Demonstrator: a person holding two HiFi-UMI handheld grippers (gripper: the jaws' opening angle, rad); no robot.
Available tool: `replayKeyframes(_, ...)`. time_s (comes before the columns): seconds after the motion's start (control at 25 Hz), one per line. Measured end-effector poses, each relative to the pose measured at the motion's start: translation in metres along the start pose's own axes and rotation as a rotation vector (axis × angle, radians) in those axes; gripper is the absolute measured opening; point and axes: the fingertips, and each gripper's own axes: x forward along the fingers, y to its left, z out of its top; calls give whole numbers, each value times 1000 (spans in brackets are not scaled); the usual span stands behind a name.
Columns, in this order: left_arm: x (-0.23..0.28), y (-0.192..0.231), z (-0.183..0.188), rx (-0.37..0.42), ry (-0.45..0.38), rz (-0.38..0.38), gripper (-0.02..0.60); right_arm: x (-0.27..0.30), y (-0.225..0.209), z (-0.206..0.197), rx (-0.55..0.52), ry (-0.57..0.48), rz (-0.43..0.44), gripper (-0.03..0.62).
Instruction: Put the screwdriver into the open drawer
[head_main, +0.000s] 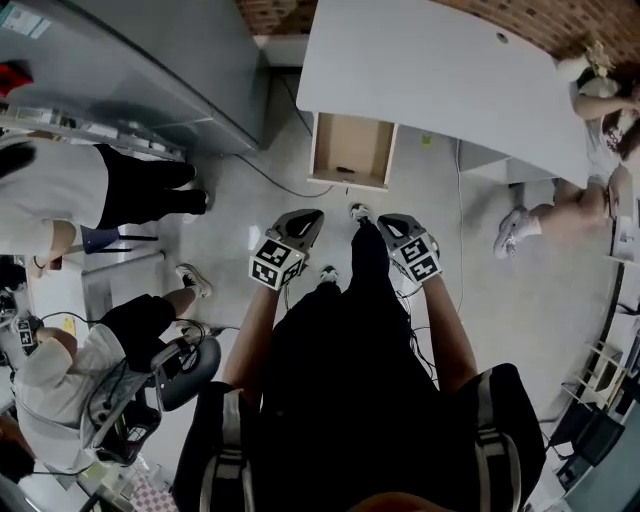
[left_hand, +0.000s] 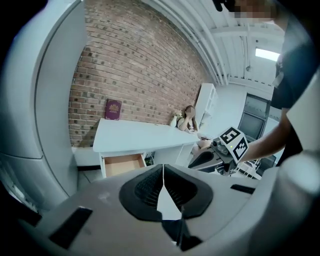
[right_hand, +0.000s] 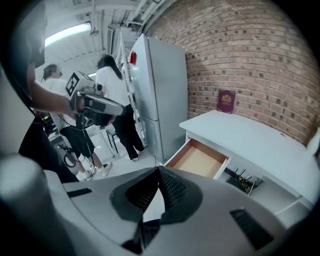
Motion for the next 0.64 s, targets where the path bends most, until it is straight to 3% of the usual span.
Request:
replayKeyframes(0.32, -36, -29, -16, 32, -7, -10, 20, -38, 38, 0, -27, -43, -62, 57)
replayKeyframes(0.64, -54, -47, -33, 19, -6, 5, 20, -61, 55, -27, -25, -30, -82, 57)
